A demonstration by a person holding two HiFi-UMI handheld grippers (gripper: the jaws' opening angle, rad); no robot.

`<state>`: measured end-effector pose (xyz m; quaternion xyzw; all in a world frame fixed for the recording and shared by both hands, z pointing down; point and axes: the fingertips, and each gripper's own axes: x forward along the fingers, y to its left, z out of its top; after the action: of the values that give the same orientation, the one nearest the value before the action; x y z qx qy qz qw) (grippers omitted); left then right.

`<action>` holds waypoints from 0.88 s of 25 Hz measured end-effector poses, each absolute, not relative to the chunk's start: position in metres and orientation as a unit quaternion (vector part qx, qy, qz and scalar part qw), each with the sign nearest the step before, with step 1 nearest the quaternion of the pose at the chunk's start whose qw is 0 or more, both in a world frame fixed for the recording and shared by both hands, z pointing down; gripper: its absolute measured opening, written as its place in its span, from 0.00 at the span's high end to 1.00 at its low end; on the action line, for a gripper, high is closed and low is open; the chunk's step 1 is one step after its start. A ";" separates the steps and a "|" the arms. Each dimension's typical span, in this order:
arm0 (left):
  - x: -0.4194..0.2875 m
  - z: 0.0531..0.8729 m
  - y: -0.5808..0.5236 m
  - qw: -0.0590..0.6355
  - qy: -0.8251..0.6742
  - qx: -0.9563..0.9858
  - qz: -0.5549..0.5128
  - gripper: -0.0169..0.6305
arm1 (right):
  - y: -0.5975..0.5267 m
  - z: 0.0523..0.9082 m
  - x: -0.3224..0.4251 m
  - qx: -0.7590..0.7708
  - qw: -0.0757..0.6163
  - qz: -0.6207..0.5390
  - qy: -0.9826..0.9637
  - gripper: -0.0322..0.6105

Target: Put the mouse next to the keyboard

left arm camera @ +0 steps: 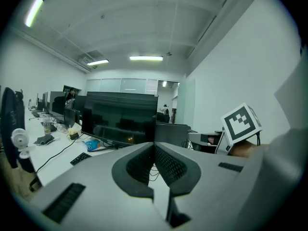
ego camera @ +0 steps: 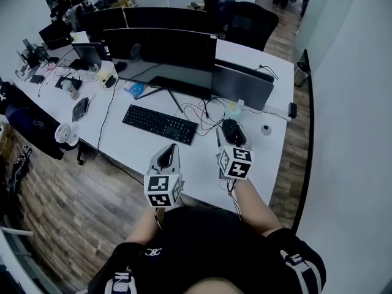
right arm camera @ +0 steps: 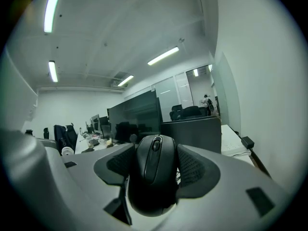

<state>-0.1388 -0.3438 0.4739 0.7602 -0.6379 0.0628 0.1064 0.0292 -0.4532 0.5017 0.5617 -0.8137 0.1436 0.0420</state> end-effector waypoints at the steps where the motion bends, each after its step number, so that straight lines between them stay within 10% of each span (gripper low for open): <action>1: -0.144 0.475 -0.353 0.106 -0.635 0.763 0.064 0.95 | -0.461 0.508 0.025 0.566 0.045 0.146 -0.810 0.49; 22: -0.261 0.500 -0.440 0.118 -0.598 0.789 0.082 0.95 | -0.533 0.679 -0.050 0.630 0.155 0.249 -0.719 0.49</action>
<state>-0.2607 -0.4404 0.4996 0.7886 -0.5978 0.0821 0.1183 -0.0500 -0.5334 0.6787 0.6302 -0.7189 0.2492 0.1548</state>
